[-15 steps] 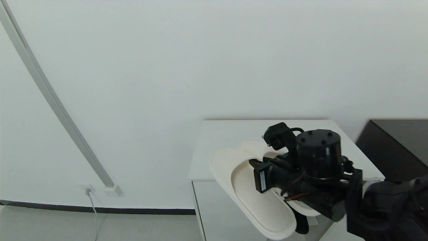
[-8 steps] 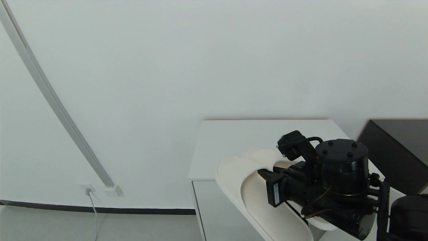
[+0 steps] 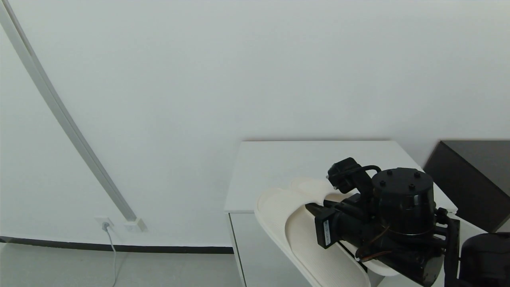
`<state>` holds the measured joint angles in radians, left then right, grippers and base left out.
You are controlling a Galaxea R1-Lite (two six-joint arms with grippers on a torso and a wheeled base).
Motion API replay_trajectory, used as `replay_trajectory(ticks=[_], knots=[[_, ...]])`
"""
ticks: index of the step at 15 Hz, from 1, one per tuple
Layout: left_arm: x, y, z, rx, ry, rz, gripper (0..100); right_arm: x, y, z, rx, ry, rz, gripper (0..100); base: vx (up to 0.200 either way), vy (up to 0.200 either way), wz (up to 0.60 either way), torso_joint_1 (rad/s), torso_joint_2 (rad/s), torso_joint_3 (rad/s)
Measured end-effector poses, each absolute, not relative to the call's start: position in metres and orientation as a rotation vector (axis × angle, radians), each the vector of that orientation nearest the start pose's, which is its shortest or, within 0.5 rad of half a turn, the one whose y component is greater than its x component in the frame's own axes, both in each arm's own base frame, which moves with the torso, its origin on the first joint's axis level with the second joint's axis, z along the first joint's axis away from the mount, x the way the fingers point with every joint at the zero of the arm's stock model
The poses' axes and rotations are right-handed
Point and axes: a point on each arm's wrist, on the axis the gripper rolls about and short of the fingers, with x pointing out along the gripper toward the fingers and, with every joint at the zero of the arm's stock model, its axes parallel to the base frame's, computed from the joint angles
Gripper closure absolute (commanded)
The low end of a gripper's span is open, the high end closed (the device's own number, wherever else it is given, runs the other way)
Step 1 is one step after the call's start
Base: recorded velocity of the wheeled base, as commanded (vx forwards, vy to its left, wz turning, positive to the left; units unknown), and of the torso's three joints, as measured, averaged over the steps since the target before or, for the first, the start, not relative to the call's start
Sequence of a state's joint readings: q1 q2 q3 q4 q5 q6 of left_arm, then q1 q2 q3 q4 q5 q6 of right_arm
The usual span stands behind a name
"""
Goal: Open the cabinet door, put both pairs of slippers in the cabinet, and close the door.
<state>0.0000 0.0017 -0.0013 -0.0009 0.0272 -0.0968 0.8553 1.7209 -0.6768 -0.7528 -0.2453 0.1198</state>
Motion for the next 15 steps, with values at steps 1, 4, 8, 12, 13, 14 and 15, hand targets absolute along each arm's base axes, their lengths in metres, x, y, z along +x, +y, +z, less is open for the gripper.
replay_trajectory(ticks=[1, 4, 8, 12, 13, 14, 15], knots=[[-0.0228, 0.0006, 0.0761, -0.096, -0.003, 0.027, 100, 0.1975, 0.2199, 0.1539, -0.04, 0.289, 0.591, 100, -0.2, 0.0, 0.0, -0.007, 0.0, 0.002], [-0.0228, 0.0006, 0.0761, -0.096, -0.003, 0.027, 100, 0.1973, 0.2198, 0.1534, -0.043, 0.289, 0.578, 100, -0.2, 0.0, 0.0, -0.004, 0.0, 0.002], [-0.0228, 0.0006, 0.0761, -0.096, -0.002, 0.027, 100, 0.1974, 0.2197, 0.1532, -0.043, 0.289, 0.575, 100, -0.2, 0.0, 0.0, -0.001, 0.0, 0.001], [-0.0228, 0.0006, 0.0762, -0.096, -0.003, 0.028, 100, 0.196, 0.2187, 0.1517, -0.04, 0.278, 0.575, 100, 0.0, 0.0, 0.0, 0.0, 0.0, 0.0], [-0.0228, 0.0006, 0.0761, -0.096, -0.003, 0.028, 100, 0.1953, 0.2179, 0.1511, -0.036, 0.267, 0.578, 100, 0.0, 0.0, 0.0, 0.0, 0.0, 0.0], [-0.0228, 0.0006, 0.0761, -0.097, -0.002, 0.028, 100, 0.1951, 0.2166, 0.1491, -0.037, 0.266, 0.575, 100, 0.0, 0.0, 0.0, 0.0, 0.0, 0.0], [-0.0228, 0.0007, 0.0761, -0.097, -0.002, 0.029, 100, 0.1943, 0.2167, 0.1478, -0.029, 0.248, 0.58, 100, 0.0, 0.0, 0.0, 0.0, 0.0, 0.0]])
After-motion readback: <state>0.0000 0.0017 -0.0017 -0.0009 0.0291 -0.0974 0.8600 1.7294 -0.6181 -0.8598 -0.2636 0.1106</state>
